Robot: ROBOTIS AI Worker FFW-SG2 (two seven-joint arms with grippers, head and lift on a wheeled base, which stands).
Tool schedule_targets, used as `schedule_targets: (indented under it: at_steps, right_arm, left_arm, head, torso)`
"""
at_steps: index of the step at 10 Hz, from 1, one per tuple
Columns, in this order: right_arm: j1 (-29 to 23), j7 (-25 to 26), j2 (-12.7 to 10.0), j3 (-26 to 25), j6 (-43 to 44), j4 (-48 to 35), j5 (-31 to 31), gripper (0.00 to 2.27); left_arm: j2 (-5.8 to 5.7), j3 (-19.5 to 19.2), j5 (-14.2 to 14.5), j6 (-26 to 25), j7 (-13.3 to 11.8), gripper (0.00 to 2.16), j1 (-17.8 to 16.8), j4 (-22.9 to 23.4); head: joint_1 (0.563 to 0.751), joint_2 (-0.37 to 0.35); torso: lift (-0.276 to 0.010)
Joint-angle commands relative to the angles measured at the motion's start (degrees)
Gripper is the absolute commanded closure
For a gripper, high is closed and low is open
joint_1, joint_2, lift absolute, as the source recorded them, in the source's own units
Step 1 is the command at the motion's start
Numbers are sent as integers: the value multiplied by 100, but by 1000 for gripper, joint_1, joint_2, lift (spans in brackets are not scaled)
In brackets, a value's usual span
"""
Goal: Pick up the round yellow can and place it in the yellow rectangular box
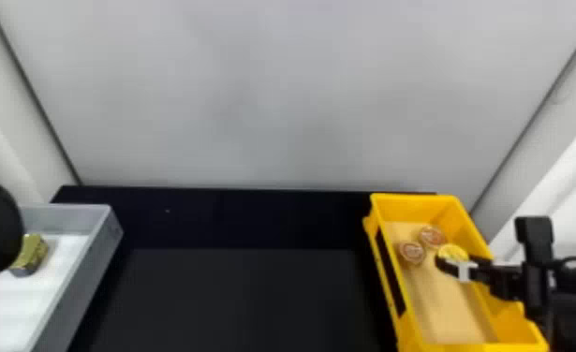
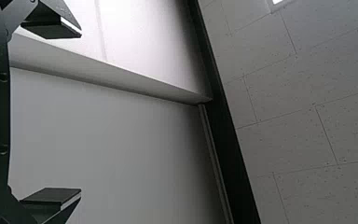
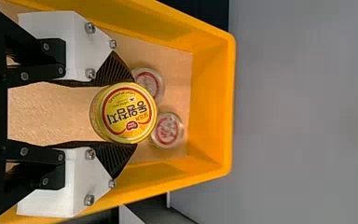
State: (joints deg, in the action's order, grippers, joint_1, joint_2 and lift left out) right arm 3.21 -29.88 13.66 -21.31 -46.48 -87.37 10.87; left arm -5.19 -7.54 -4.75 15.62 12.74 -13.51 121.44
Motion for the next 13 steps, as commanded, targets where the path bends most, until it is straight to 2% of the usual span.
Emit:
schedule_targets:
  at_steps: [1, 4, 10, 12, 13]
  right_arm:
    - [-128, 60, 14, -49, 40, 370, -278, 730]
    - [-172, 51, 102, -57, -12, 721, -278, 730]
    - [-198, 16, 102, -57, -21, 836, -278, 687]
    - [-207, 165, 93, -5, -162, 721, -269, -1]
    - [-198, 24, 111, -22, -144, 721, -278, -1]
  left_arm:
    - [9, -20, 0, 2, 1, 85, 7, 2]
    - [18, -37, -9, 2, 1, 85, 7, 11]
    - [26, -55, -17, 2, 1, 85, 15, 11]
    - [35, -64, -26, 2, 1, 85, 24, 20]
    - [44, -64, -26, 2, 1, 85, 24, 20]
  head:
    - [694, -78]
    - [694, -78]
    - [694, -78]
    - [694, -78]
    - [694, -78]
  torso:
    - [0]
    - [0]
    - [0]
    - [0]
    - [0]
